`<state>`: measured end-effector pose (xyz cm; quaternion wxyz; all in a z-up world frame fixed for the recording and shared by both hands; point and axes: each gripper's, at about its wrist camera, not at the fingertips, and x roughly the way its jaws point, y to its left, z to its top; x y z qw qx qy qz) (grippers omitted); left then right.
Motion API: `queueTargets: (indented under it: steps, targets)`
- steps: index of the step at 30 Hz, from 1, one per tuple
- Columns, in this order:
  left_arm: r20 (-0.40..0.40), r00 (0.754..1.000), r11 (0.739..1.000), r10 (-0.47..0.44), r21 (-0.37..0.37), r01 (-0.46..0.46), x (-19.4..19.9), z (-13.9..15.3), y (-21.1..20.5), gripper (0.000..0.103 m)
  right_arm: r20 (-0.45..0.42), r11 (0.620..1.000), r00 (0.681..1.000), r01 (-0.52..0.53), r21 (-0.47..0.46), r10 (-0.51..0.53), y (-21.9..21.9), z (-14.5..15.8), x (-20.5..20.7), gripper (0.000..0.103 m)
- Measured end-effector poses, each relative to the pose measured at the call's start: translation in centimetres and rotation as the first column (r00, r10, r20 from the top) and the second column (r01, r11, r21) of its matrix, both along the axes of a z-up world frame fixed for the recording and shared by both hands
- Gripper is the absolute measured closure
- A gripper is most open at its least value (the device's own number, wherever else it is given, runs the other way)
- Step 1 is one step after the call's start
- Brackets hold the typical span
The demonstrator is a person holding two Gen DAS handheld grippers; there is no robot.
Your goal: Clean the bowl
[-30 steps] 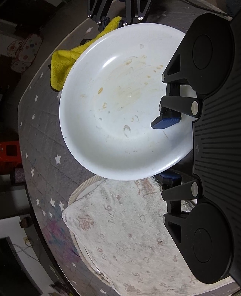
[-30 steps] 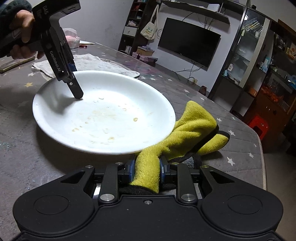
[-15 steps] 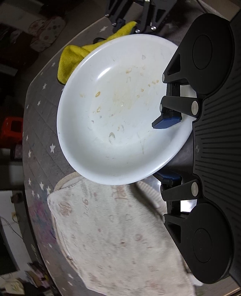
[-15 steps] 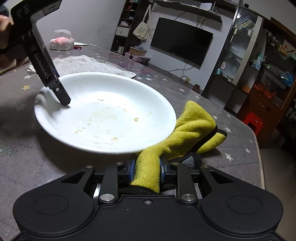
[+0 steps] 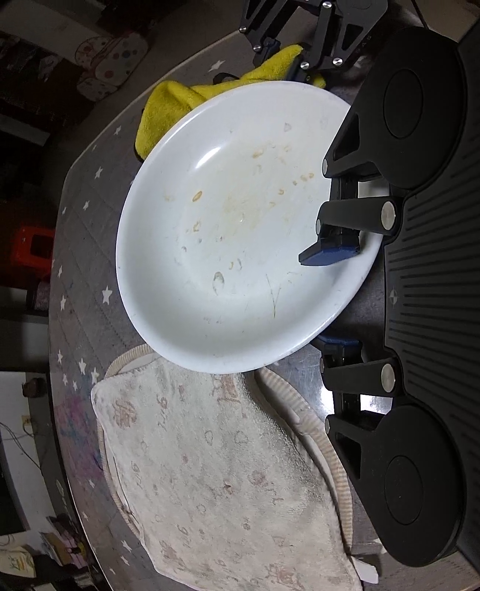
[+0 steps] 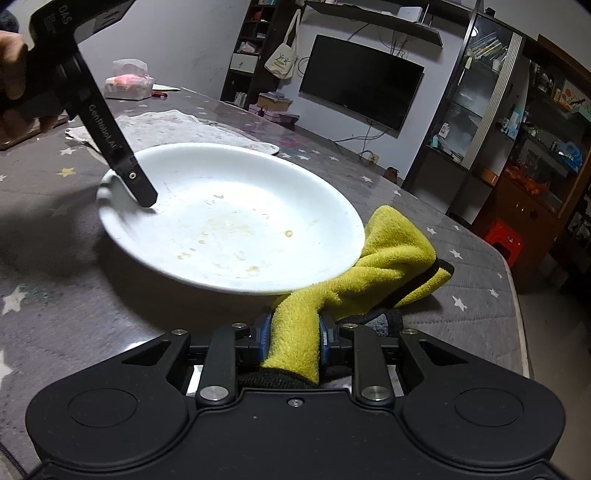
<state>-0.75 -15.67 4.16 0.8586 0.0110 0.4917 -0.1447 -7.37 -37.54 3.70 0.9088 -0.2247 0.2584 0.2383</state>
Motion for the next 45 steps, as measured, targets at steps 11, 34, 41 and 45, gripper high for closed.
queueTargets:
  steps: [11, 34, 41, 45]
  targets:
    - [-0.018, 0.995, 0.995, -0.097, -0.001, 0.097, -0.7, 0.2, 0.8, 0.065, -0.014, 0.999, 0.999, -0.034, 0.003, 0.035, 0.5, 0.5, -2.6, 0.077]
    - [-0.007, 0.98, 0.973, -0.199, 0.114, 0.199, 1.4, 0.1, 0.3, 0.061, -0.028, 0.995, 0.994, -0.102, 0.002, 0.102, 1.2, 0.5, -2.9, 0.077]
    - [-0.01, 0.976, 0.967, -0.219, 0.134, 0.218, 3.0, -0.1, -0.4, 0.06, -0.017, 0.996, 0.996, -0.086, -0.021, 0.086, 0.8, 0.3, -1.0, 0.077]
    - [-0.012, 0.974, 0.964, -0.228, 0.141, 0.227, 4.0, -0.2, -0.7, 0.059, -0.01, 0.996, 0.997, -0.08, -0.038, 0.079, 0.4, 0.2, 0.0, 0.077]
